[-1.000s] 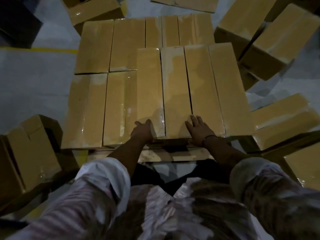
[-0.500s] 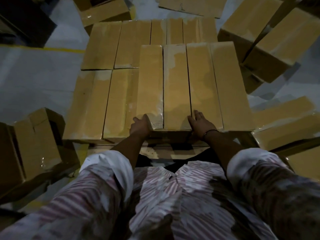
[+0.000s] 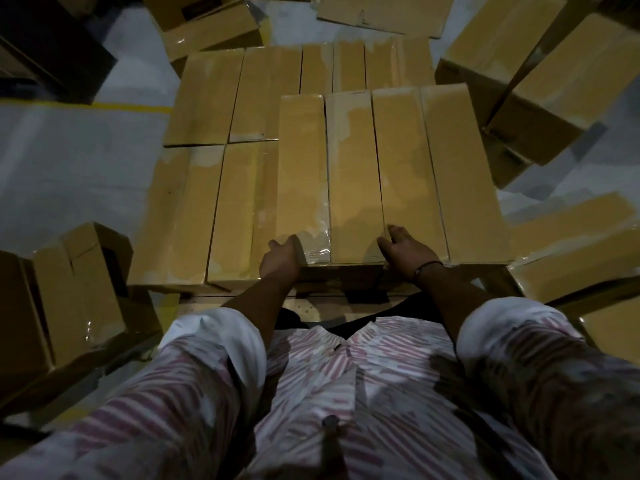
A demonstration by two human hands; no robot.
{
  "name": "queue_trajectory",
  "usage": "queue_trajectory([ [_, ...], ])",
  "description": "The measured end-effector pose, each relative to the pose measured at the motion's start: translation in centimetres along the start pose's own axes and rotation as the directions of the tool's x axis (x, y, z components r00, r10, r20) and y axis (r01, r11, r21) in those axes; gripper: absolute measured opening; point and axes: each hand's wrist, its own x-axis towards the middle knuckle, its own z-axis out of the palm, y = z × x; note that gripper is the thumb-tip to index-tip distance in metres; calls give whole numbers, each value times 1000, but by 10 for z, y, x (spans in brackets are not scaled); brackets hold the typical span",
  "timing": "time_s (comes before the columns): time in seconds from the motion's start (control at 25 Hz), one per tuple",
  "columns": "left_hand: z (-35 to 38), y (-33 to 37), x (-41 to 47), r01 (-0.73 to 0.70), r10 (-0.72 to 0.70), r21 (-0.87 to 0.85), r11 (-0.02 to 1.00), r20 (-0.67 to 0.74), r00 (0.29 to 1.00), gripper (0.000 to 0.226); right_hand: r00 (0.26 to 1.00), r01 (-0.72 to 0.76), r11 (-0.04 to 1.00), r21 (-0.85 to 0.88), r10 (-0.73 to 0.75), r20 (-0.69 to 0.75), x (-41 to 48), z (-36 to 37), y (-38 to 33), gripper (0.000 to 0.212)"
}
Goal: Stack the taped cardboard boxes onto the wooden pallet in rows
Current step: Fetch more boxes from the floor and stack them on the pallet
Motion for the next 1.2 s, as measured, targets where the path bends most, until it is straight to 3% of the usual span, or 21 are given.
queue_trajectory([
  [0.16, 2, -1, 4, -8, 8, 17, 1000, 13, 1000, 64, 999, -38, 999, -3, 38, 11, 2, -6, -8, 89],
  [0.28, -2, -2, 5, -20, 19, 47, 999, 33, 999, 63, 998, -55, 998, -22, 55, 29, 3, -6, -13, 83],
  [0.48, -18, 8, 5, 12, -29, 76, 997, 222, 975, 67, 992, -90, 993, 77, 82, 97, -6, -24, -19, 80],
  [0.64, -50, 21, -13, -56, 25, 108, 993, 268, 963, 83, 986, -112, 983, 145, 92, 141, -31, -51, -31, 74],
  [0.92, -136, 44, -23, -207, 198, 32, 978, 189, 962, 81, 978, -206, 940, 273, 189, 87, -57, -129, -53, 66],
  [1.2, -167, 45, -3, -316, 311, -1, 949, 187, 932, 75, 954, -293, 884, 365, 297, 47, -54, -147, -81, 64],
])
